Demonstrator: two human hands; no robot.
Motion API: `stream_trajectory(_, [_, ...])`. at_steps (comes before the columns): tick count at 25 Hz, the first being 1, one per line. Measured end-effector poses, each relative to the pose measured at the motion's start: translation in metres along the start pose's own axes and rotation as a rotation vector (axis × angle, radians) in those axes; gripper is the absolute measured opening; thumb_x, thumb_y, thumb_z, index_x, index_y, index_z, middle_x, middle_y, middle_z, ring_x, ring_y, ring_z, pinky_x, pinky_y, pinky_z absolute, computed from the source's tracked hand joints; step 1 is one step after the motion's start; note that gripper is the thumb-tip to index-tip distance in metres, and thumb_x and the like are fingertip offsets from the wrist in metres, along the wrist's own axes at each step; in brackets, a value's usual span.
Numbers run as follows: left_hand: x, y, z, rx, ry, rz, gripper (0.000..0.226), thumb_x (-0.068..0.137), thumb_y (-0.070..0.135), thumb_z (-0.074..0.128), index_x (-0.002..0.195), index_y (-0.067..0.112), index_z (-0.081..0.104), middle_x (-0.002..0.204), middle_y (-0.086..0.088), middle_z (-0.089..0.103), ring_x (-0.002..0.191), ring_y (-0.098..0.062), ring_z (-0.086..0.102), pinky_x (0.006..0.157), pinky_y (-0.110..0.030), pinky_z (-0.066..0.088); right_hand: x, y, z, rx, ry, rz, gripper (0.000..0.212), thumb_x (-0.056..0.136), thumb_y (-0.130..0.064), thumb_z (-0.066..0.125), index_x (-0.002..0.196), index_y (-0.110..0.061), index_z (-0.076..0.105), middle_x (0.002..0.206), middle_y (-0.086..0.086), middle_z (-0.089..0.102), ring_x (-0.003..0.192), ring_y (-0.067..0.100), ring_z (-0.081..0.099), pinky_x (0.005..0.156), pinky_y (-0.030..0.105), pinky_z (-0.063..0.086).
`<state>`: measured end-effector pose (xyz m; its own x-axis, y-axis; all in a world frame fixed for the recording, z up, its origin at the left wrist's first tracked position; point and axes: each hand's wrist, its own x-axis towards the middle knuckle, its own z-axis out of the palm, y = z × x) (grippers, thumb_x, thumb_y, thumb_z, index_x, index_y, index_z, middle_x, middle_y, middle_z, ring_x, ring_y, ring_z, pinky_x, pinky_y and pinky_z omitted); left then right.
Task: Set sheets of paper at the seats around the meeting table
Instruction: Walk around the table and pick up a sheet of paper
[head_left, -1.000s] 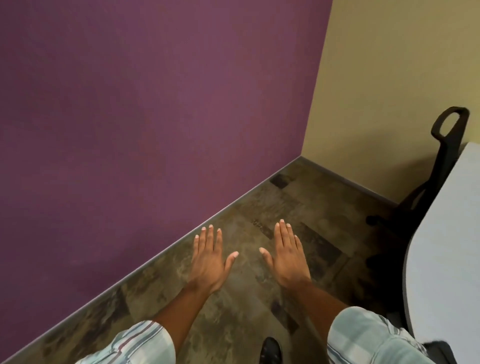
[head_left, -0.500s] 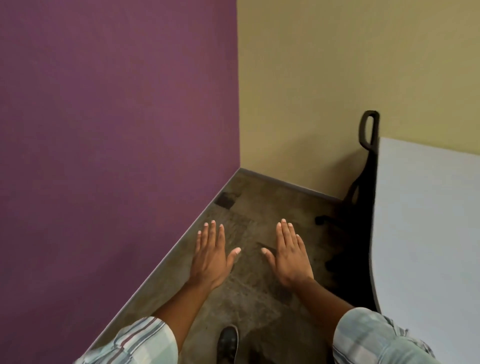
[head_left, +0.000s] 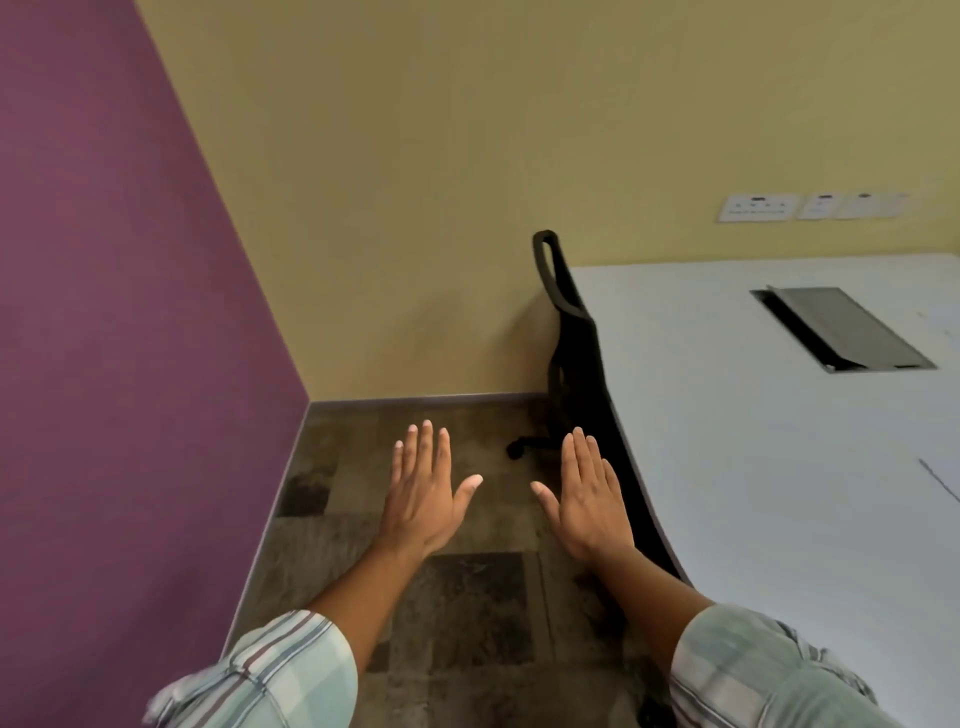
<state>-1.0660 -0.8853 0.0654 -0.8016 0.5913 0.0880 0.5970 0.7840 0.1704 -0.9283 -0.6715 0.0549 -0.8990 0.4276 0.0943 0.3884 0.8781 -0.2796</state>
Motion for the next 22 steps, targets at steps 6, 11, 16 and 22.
stream_trajectory(6, [0.099, 0.051, 0.027, -0.007, -0.057, 0.219, 0.096, 0.099, 0.076, 0.014, 0.168, 0.009, 0.017, 0.176, -0.019, 0.010, 0.165, -0.036, 0.002, 0.134, -0.054, 0.006, 0.037, 0.059, -0.011, 0.019, 0.041, 0.225, 0.087, 0.098, -0.079, 0.006, 0.165, -0.025, -0.011, 0.174, -0.002, -0.018, 0.160, 0.021, -0.016, 0.132, 0.046, 0.006])
stream_trajectory(11, [0.169, 0.134, 0.068, 0.005, -0.119, 0.407, 0.099, 0.097, 0.079, 0.007, 0.168, 0.010, 0.014, 0.176, -0.018, 0.009, 0.165, -0.034, 0.001, 0.131, -0.049, 0.000, 0.058, 0.145, -0.008, 0.057, 0.055, 0.377, 0.087, 0.099, -0.076, 0.007, 0.164, -0.022, -0.014, 0.174, 0.001, -0.019, 0.160, 0.022, -0.016, 0.132, 0.047, 0.006])
stream_trajectory(16, [0.230, 0.239, 0.110, 0.035, -0.195, 0.522, 0.103, 0.091, 0.080, -0.006, 0.168, 0.013, 0.002, 0.177, -0.013, -0.004, 0.163, -0.030, -0.013, 0.132, -0.048, -0.006, 0.073, 0.249, -0.012, 0.103, 0.080, 0.522, 0.088, 0.103, -0.070, 0.013, 0.165, -0.013, -0.011, 0.173, 0.004, -0.018, 0.160, 0.023, -0.016, 0.132, 0.047, 0.008])
stream_trajectory(22, [0.288, 0.373, 0.149, 0.069, -0.267, 0.690, 0.100, 0.093, 0.080, -0.006, 0.169, 0.015, -0.005, 0.177, -0.011, -0.013, 0.163, -0.029, -0.020, 0.131, -0.044, -0.013, 0.065, 0.359, -0.032, 0.126, 0.147, 0.721, 0.088, 0.101, -0.073, 0.009, 0.164, -0.017, -0.015, 0.172, 0.000, -0.022, 0.159, 0.019, -0.020, 0.131, 0.042, 0.001])
